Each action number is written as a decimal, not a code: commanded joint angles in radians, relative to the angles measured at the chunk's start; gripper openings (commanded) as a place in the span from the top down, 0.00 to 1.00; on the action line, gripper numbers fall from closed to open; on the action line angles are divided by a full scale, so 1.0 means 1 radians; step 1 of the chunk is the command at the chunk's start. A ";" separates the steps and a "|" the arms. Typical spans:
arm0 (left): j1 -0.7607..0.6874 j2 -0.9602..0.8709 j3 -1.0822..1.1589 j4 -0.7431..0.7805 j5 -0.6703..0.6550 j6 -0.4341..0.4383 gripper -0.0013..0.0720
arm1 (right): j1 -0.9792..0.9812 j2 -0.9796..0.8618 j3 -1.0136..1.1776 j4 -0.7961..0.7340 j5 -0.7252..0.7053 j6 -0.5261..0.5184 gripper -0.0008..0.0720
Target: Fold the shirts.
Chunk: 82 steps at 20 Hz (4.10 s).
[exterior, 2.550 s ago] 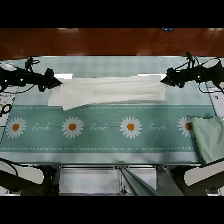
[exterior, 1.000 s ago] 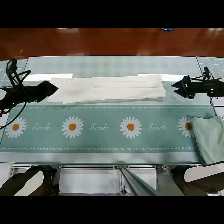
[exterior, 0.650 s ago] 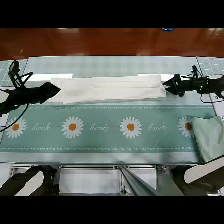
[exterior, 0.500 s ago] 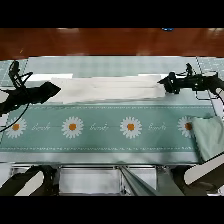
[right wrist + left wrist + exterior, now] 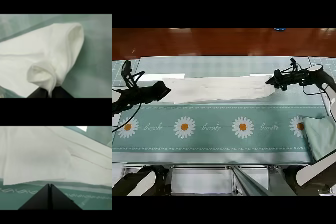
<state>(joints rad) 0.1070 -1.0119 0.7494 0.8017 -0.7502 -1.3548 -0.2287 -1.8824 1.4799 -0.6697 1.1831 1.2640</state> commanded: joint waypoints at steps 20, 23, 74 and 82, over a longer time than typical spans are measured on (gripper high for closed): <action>-0.896 -0.970 0.961 -0.046 -0.177 -0.135 0.95 | -0.081 1.072 -0.333 -0.293 0.261 0.084 0.95; -0.983 -0.989 0.961 -0.046 -0.185 -0.122 0.95 | -0.081 1.071 -0.333 -0.253 0.246 0.086 0.95; -0.041 0.193 -0.074 0.012 -0.163 0.001 0.95 | 0.185 0.831 -1.009 -0.050 -0.430 0.262 0.42; -0.041 0.189 -0.074 0.013 -0.158 0.000 0.95 | 0.366 0.492 -0.883 0.336 -0.449 -0.001 0.42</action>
<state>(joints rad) 0.0669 -0.8223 0.6746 0.8143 -0.9100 -1.3544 0.0711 -1.2831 0.5423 -0.4370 0.7464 1.3304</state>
